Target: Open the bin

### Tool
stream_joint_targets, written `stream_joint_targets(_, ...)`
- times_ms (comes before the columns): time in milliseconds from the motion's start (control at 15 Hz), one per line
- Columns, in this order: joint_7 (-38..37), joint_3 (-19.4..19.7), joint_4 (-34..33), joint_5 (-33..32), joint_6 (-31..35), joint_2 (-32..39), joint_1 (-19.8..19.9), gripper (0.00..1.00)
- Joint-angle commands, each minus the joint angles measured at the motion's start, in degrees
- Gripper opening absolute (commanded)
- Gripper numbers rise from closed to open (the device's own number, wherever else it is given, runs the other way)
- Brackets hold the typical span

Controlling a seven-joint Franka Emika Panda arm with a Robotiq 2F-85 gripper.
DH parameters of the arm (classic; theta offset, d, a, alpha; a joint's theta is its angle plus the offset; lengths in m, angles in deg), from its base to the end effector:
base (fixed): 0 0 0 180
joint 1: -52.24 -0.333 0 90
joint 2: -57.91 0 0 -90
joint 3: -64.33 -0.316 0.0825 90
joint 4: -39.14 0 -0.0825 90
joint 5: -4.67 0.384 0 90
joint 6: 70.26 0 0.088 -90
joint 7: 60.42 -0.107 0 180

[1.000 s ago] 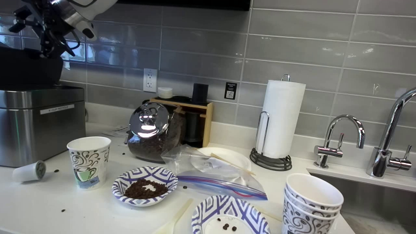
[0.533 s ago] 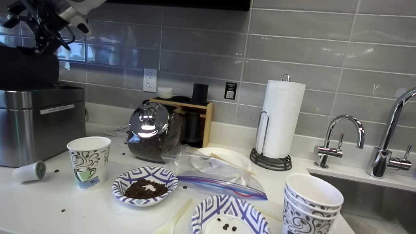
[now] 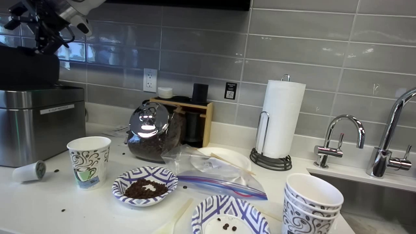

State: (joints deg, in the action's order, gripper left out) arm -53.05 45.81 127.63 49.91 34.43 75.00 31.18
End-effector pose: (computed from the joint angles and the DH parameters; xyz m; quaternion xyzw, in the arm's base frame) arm 0.4841 0.4417 0.5161 -0.8705 -0.2651 0.1172 0.3979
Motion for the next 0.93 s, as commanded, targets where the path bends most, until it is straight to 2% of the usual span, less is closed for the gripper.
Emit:
stream_joint_targets(0, -2.25, -0.88, -2.03, -0.75, -1.12, 2.0, -0.58, 1.0)
stream_joint_targets(400, -1.55, -1.88, -3.01, 0.07, -0.58, 2.6, -0.92, 1.0)
stream_joint_targets(867, -3.92, -1.39, -2.52, -2.4, -1.72, 1.26, -0.95, 1.0)
